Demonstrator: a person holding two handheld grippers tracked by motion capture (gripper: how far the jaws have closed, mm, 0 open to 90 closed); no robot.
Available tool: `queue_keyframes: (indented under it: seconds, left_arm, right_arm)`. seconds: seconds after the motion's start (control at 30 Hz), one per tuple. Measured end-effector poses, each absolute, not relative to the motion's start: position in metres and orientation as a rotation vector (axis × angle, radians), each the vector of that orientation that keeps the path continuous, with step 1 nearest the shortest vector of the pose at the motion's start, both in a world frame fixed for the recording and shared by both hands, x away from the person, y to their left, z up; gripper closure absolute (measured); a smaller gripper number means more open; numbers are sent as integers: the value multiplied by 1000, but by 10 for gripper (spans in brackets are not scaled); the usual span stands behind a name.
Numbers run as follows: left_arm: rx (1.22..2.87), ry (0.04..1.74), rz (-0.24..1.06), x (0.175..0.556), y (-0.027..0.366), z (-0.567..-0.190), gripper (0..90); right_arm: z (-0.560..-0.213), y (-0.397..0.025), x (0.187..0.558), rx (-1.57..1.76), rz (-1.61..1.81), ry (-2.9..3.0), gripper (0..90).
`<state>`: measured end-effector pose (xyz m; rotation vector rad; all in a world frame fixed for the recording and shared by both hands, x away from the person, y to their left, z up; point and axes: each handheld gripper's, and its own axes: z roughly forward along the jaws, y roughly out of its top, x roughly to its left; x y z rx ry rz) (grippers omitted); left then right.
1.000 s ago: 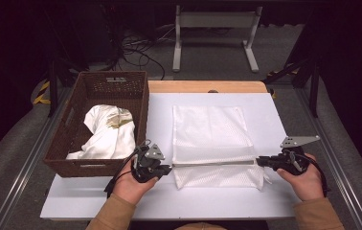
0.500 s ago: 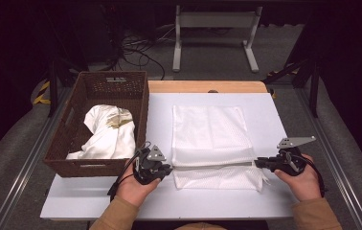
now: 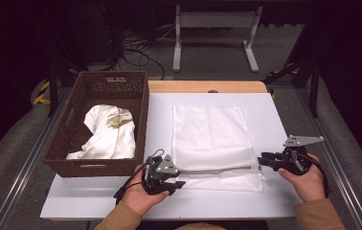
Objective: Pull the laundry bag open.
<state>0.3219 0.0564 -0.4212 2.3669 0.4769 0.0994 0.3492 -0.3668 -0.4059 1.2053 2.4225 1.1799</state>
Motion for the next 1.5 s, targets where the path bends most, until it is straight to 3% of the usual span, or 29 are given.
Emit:
queue_keyframes:
  seconds: [0.23, 0.47, 0.57, 0.7, 0.8, 1.5]
  left_arm:
    - [2416, 472, 73, 325, 50, -435, 554]
    - [2466, 458, 108, 327, 45, -446, 558]
    - [2468, 451, 144, 327, 45, -447, 619]
    - [2472, 443, 163, 327, 46, -446, 825]
    - [2480, 421, 158, 324, 45, -442, 873]
    - [2584, 367, -77, 315, 53, -430, 865]
  right_arm:
    - [-404, -365, 348, 1185, 1192, 2419, 662]
    - [-399, -366, 346, 1179, 1221, 2404, 659]
    - [-397, -365, 346, 1172, 1236, 2400, 659]
    - [-396, -364, 345, 1163, 1244, 2404, 659]
    - [-396, -363, 345, 1157, 1249, 2406, 659]
    - [-390, -357, 343, 1129, 1242, 2437, 656]
